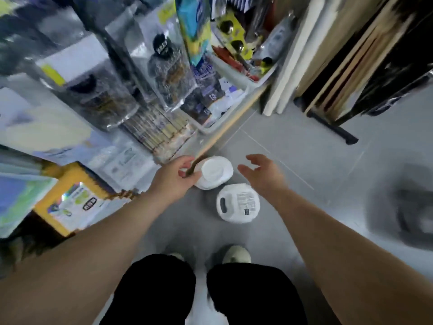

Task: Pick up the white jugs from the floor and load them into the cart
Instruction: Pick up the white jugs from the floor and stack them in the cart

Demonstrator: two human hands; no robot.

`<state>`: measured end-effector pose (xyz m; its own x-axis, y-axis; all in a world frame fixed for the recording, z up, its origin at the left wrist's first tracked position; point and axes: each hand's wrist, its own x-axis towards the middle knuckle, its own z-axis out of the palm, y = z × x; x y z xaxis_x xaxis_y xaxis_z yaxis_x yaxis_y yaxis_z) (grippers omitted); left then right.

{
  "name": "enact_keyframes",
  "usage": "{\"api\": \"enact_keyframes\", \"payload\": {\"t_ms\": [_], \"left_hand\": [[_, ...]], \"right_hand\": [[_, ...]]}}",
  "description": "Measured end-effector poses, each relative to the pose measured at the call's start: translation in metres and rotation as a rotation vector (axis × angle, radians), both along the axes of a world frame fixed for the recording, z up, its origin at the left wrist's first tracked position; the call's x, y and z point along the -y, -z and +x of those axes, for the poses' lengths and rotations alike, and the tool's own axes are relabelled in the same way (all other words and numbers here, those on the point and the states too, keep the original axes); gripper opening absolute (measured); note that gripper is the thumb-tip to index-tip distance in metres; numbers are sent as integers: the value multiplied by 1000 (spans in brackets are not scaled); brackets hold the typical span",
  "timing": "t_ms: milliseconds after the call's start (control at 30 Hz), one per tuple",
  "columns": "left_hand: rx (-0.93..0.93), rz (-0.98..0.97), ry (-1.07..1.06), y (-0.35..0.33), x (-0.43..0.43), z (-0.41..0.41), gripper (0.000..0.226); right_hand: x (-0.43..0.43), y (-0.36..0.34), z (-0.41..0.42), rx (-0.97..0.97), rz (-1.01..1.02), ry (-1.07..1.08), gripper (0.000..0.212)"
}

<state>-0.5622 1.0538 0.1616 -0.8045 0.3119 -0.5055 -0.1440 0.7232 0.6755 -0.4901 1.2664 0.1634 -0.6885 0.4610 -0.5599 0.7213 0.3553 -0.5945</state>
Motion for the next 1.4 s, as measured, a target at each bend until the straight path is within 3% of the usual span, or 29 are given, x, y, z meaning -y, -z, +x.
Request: {"api": "enact_keyframes", "payload": {"t_ms": [300,433,600,700,933,1300,1400], "left_hand": [[43,-18,61,273,-33,-41,94],[47,29,7,324,-41,-48,86],[143,145,-70,355,-44,-48,103],[116,166,-86,351,-45,-49,102],[94,213,-100,249,-52,-53,103],[42,239,-97,-93,-21,-43,109],[20,266,-99,-179,-1,-31,101]], "right_hand": [[-21,261,-54,-40,-121,-84,66],[-18,330,-77,-29,-171,-132,84],[-18,369,-83,-67,-351,8,124],[-18,370,-81,-107,-441,80,124],[-24,264,-78,-202,-483,166,116],[1,-81,-60,-311,-505,191,108],[21,-169,-52,-335,-536,186,100]]}}
